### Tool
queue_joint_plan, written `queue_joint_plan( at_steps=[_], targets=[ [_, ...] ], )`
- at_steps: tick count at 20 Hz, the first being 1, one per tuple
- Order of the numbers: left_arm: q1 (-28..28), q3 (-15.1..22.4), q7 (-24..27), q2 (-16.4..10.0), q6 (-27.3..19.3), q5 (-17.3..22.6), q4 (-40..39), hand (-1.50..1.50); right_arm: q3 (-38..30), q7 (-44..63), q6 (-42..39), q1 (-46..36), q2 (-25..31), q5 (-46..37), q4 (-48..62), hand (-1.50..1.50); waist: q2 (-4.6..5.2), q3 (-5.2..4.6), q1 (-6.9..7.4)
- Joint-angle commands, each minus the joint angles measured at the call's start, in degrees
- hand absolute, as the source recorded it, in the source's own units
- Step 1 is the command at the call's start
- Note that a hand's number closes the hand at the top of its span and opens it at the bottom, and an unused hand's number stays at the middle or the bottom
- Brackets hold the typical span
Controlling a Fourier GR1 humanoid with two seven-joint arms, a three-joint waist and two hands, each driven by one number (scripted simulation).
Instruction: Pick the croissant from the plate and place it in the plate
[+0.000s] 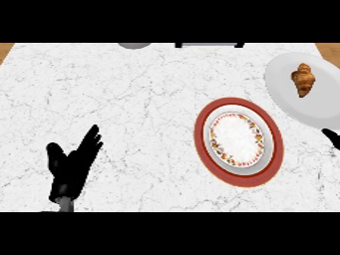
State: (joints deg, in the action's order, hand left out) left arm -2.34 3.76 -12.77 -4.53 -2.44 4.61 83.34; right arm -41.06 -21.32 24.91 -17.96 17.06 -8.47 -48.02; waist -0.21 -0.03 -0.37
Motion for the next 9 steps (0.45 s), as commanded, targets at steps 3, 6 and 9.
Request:
queue_joint_plan(
  at_steps=[3, 6, 9],
  targets=[
    [-2.3, 0.5, -3.4, -0.3, 0.6, 0.1, 4.3, 0.00, 7.2, 8.6, 1.6, 10.7, -5.2, -1.6, -16.6, -1.50, 0.05, 0.00, 0.17],
    [1.1, -0.5, -3.9, 0.1, -0.2, -0.8, 2.1, 0.00, 10.0, 13.2, 3.0, 13.9, -6.3, -2.0, -22.7, -1.50, 0.13, 0.01, 0.24],
    [-0.9, -2.7, 0.7, -1.8, 4.1, 1.7, 0.0, 0.00, 9.7, 8.3, 2.5, 18.2, -8.7, -0.2, -23.0, -1.50, 0.15, 0.02, 0.25]
  ],
)
